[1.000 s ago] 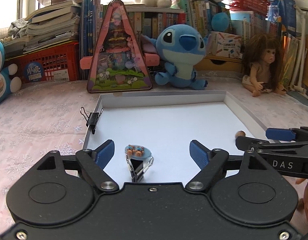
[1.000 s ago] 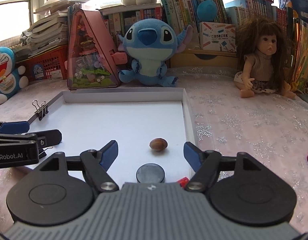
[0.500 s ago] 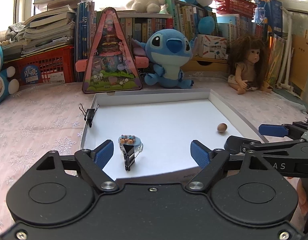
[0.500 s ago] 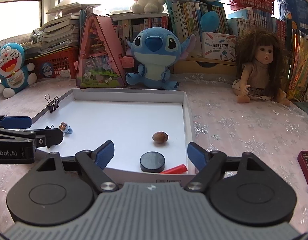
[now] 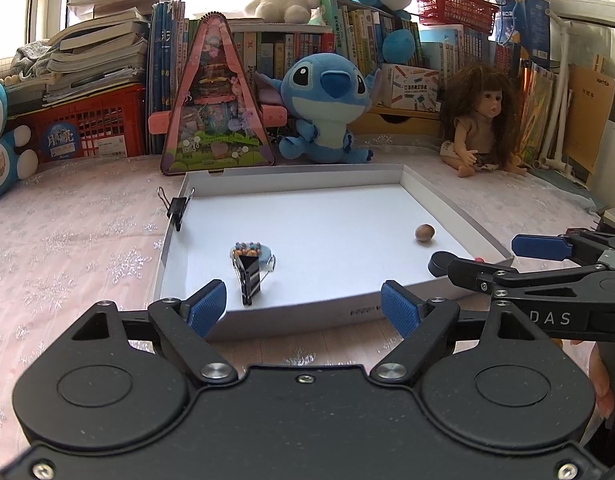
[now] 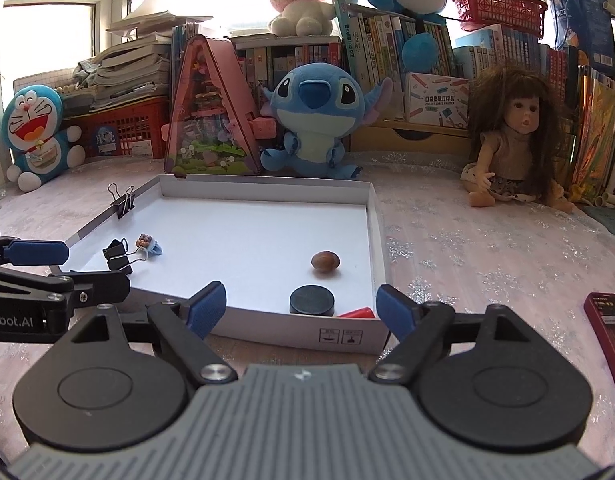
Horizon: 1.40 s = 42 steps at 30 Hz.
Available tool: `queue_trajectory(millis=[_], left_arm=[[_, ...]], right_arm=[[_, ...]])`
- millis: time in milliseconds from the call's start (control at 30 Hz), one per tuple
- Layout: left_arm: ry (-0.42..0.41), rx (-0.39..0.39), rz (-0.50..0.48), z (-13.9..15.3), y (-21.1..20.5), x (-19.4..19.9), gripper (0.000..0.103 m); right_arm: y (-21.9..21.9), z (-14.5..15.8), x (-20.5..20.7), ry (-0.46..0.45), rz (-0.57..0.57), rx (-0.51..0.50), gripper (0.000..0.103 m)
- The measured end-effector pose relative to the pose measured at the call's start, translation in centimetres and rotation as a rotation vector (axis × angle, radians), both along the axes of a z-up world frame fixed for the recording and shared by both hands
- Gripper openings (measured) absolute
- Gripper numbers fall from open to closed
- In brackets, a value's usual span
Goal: Organize rigid objects
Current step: 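Withdraw both tools from the tray toward the remaining objects on the cloth, then grasp a black puck with the left tool while the right tool grasps a brown nut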
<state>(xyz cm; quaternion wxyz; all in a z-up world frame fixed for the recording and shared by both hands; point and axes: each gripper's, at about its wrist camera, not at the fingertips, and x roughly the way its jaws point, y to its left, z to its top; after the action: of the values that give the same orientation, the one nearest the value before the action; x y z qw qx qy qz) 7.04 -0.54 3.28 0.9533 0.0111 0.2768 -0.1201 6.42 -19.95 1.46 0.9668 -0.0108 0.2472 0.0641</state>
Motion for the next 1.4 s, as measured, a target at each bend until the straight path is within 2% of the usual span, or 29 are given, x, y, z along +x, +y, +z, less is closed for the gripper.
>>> queue_trajectory(millis=[233, 667, 1400], left_arm=[[0.003, -0.007, -0.004, -0.5, 0.4, -1.2, 0.084], [0.002, 0.006, -0.013, -1.3, 0.9, -2.6, 0.084], [0.034, 0.004, -0.018, -3.0, 1.3, -4.4, 0.084]], right_arm=[[-0.1, -0.4, -1.2, -0.002, 0.0, 0.008, 0.091], [-0.3, -1.2, -3.4, -0.063, -0.007, -0.01, 0.091], [0.0, -3.0, -5.4, -0.039, -0.001, -0.014, 0.091]])
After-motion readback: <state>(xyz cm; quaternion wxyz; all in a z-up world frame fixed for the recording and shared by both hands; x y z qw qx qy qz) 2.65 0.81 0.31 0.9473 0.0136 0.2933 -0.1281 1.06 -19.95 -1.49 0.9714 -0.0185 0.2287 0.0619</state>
